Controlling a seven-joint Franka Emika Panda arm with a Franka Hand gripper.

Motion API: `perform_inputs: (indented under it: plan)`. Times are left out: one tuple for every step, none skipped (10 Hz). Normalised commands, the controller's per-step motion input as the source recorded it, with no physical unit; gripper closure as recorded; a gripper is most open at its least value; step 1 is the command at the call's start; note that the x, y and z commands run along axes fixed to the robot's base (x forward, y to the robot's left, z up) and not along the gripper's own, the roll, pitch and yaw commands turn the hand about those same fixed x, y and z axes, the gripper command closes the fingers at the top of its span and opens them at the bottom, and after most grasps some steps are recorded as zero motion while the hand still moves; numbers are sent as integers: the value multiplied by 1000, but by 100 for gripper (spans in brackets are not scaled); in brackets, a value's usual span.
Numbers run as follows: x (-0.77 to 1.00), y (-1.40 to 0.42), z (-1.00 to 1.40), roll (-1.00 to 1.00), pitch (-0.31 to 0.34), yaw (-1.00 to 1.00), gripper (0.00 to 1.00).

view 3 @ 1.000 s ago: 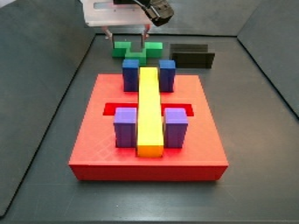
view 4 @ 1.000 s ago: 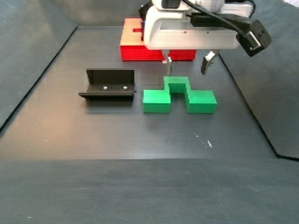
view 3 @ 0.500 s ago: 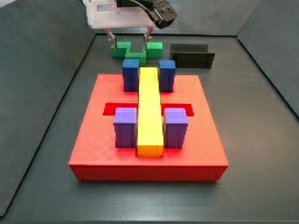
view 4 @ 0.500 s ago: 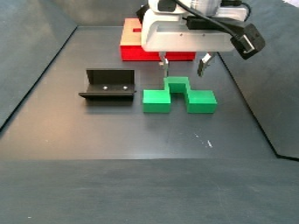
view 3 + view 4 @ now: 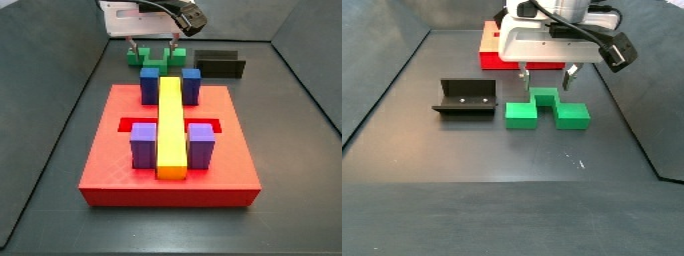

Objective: Pick up the green object. Move up. Place the green object on the fixture. Regrasp the green object. Move to above the board. Insert the green object.
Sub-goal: Pick up the green object.

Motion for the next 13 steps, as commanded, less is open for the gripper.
perform_inputs:
  plan:
    - [117,0,-97,-1,-49,0,0]
    - [31,0,-180,0,-44,0,0]
    - [0,0,-180,0,-36,-3,0]
    - [0,0,-171,0,-37,-3,0]
    - [0,0,-180,0,-33,-20,0]
    - [0,0,-180,0,-27,-80,0]
    - [34,0,-157,0,-26,-120,0]
    - [49,-3,-183,0,-43,-160,0]
    - [77,-9,-177,0,-40,-169,0]
    - [77,0,-143,0,-24,-169,0]
    - [0,0,0,0,0,-69,0]
    - [0,0,0,9,0,0,0]
    - [-57,11,-80,130,30,-14,0]
